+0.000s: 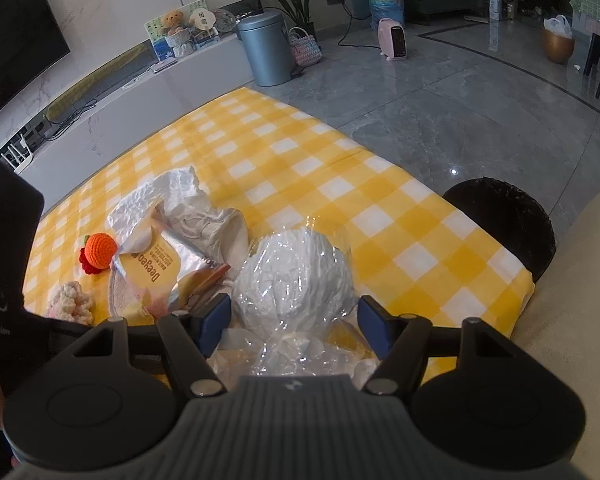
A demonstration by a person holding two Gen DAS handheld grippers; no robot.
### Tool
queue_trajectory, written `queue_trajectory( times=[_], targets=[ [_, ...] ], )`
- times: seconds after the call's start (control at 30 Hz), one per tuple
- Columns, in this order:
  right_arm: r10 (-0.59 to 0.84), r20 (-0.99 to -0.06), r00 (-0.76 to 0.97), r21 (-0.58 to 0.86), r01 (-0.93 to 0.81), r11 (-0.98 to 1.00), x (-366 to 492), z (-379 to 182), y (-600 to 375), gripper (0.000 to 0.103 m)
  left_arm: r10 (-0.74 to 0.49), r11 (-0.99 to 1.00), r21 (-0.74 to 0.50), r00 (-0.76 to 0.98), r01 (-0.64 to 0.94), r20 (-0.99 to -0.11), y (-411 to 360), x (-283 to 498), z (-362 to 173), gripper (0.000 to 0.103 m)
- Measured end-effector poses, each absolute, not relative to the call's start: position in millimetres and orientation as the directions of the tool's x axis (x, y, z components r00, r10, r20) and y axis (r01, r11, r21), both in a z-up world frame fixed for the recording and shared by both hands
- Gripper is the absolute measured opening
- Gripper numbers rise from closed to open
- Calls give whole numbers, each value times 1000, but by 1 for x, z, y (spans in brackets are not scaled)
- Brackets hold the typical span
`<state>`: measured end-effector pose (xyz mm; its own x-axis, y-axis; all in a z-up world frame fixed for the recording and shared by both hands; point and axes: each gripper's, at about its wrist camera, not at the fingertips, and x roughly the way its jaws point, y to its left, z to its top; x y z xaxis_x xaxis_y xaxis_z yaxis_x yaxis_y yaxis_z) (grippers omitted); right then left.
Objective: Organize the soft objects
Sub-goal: 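Close the left tool on the yellow cloth while the right tool holds the bag, then carry both items to the cardboard box and open the right tool over it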
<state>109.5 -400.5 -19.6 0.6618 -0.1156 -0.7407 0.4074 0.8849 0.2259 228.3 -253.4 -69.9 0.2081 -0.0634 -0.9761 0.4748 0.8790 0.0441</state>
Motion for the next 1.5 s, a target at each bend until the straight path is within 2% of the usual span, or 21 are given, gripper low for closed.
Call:
queue_trajectory(
  times=[0.17, 0.33, 0.67, 1.0, 1.3, 1.5],
  targets=[
    [-99, -739, 667, 236, 394, 888, 110, -20, -400, 69, -87, 877, 24, 208, 480, -974, -250, 221, -59, 12],
    [-101, -735, 671, 242, 399, 884, 109, -19, -402, 69, -112, 888, 5, 226, 459, -968, -240, 209, -39, 12],
    [-103, -733, 672, 248, 405, 880, 108, -18, -404, 69, -264, 869, -109, 265, 483, -927, -216, 183, -2, 12],
    [-86, -716, 693, 246, 365, 898, 105, -11, -401, 69, -331, 860, -142, 323, 491, -886, -200, 171, 36, 12],
    [-46, -634, 772, 250, 261, 932, 94, 20, -379, 68, -393, 850, -155, 409, 504, -824, -164, 151, 85, 12],
    [11, -588, 809, 276, 187, 943, 89, 38, -359, 68, -407, 876, -161, 516, 455, -754, -117, 136, 119, 12]
  ],
)
